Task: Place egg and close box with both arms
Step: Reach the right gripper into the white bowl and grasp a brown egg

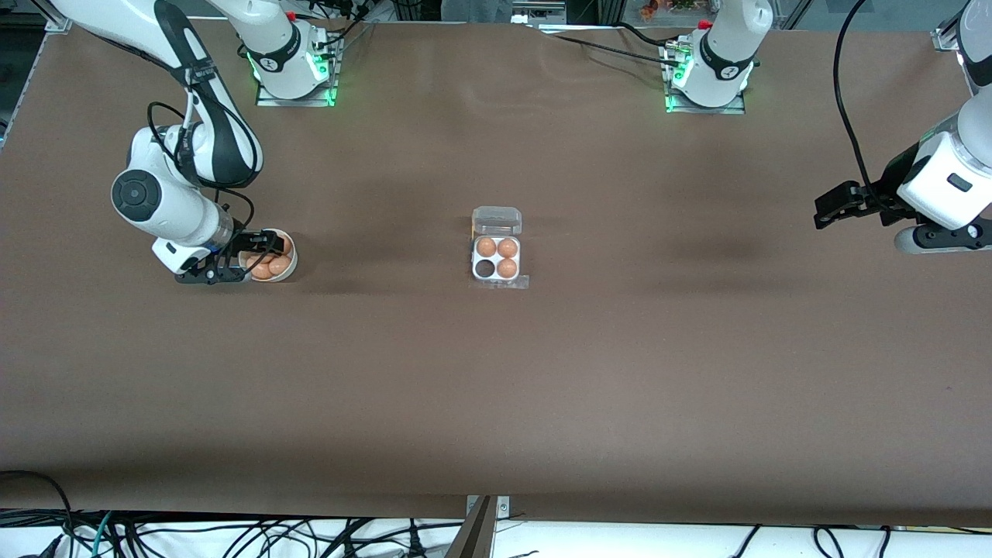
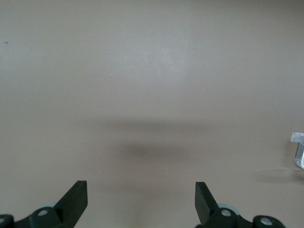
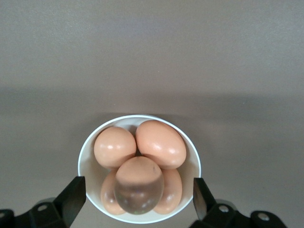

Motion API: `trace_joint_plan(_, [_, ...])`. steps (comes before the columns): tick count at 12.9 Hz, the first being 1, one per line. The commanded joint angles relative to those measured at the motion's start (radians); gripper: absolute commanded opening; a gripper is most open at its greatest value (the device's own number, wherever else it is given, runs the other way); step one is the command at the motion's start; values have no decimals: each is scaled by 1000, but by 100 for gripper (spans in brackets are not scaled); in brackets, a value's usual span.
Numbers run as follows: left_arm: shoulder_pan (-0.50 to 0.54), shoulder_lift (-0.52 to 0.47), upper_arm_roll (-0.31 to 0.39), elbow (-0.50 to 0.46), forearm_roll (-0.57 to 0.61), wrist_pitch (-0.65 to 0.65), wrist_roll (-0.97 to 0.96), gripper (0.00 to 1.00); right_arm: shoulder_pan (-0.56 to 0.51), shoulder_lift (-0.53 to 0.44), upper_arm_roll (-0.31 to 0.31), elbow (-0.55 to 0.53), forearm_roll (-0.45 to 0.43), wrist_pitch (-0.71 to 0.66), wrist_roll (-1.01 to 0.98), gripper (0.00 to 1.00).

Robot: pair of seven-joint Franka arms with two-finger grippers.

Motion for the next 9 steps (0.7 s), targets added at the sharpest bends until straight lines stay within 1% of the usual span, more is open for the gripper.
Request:
trace_joint_plan(1, [4,14,4,31,-19,-17,14,100,-6,11,7,-13,1,38,-13,100])
trace_joint_plan(3, [4,14,4,31,-19,-17,14,100,-5,12,8,-11,1,39,-13,98])
trace_joint_plan(4, [4,14,4,31,-19,-17,14,100,-6,14,8,-11,1,39,-13,94])
trace_joint_plan(5, [4,14,4,31,-19,-17,14,100,-6,15,8,-13,1,38,-13,87])
trace_joint_plan(7, [4,14,4,31,-19,-17,14,100,-6,15,8,-14,1,38,-13,60])
trace_joint_plan(9, [4,14,4,29,-19,-17,14,100,-6,14,8,-16,1,36,-13,46])
